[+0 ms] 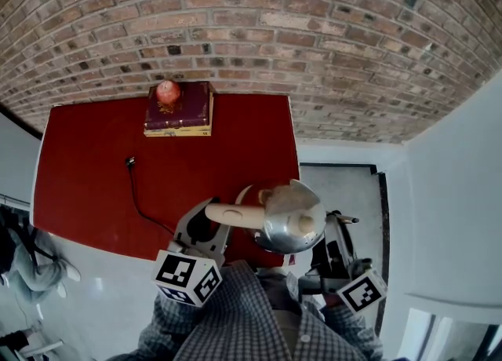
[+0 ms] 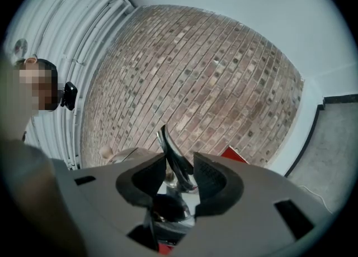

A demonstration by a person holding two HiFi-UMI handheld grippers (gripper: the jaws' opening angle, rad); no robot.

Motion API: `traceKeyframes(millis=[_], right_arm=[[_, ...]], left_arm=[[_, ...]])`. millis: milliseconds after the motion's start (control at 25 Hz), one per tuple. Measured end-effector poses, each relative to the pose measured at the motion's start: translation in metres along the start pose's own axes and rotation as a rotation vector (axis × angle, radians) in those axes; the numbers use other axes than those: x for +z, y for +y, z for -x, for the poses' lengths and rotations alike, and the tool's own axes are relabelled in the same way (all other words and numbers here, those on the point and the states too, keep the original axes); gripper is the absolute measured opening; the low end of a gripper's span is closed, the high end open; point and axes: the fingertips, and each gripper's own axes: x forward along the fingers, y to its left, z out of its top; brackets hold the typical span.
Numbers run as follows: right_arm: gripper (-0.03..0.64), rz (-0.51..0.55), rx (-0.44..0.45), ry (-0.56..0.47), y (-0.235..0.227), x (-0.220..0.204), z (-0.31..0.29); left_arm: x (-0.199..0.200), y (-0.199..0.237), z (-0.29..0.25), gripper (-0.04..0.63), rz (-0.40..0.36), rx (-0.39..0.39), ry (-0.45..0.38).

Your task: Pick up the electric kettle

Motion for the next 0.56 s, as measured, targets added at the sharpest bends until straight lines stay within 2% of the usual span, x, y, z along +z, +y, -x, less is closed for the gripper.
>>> traceKeyframes(millis=[560], right_arm=[[0.147, -0.004, -0.005, 0.009, -0.0015, -0.0028, 0.0012]], left_arm=[[-0.0028, 0.0003, 0.0009, 0.124, -0.004, 0.001, 0.012]])
